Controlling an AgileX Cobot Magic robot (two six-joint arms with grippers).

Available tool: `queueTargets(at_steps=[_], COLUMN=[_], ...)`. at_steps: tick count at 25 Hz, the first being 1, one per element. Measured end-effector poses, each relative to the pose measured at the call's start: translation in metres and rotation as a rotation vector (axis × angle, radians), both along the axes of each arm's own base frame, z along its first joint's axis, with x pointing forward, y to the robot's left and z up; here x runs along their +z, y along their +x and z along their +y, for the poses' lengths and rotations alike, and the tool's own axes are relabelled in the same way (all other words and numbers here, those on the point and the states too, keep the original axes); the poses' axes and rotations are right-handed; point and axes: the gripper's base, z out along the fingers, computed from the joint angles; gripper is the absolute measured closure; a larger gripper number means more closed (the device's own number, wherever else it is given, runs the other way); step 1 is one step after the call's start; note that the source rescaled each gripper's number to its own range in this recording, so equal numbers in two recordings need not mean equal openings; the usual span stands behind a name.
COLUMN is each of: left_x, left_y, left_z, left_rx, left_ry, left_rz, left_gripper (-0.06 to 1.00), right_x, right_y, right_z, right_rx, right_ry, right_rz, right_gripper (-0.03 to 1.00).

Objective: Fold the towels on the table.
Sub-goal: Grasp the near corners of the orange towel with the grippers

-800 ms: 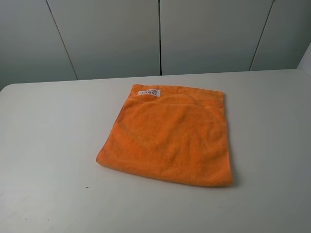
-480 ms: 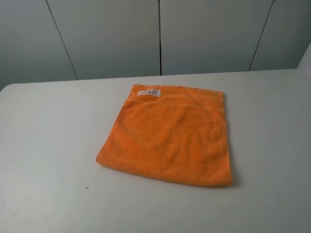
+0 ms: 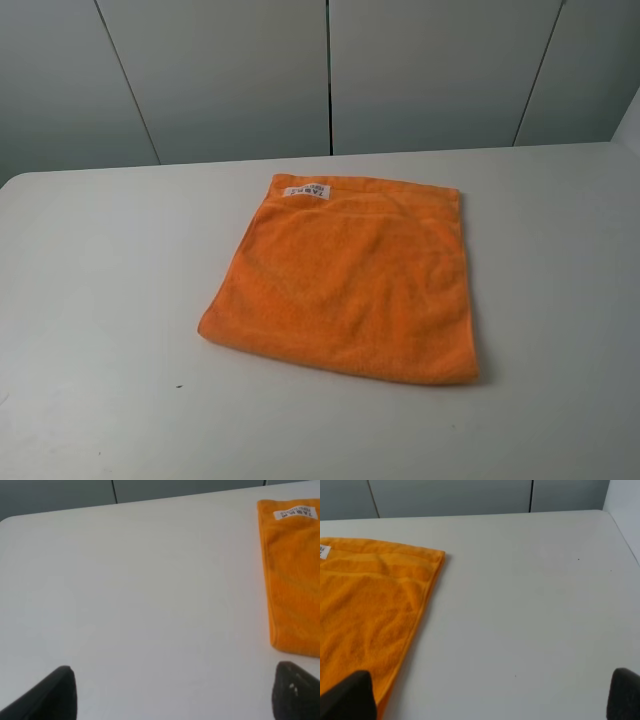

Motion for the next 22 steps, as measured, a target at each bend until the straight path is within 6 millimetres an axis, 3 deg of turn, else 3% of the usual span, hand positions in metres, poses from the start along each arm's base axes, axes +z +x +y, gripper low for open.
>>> queueTargets(at_steps=[22], left_x=[-0.0001], left_y=[0.0000], left_z=[0.0019], left_rx=[0.013], left_ry=[0.019], left_rz=[0.001], left_gripper=[-0.06], right_x=[0.0000], right_y=[0.0000], right_z=[0.0000], right_rx=[0.000], right_ry=[0.000], right_rz=[0.000], right_gripper=[-0.03])
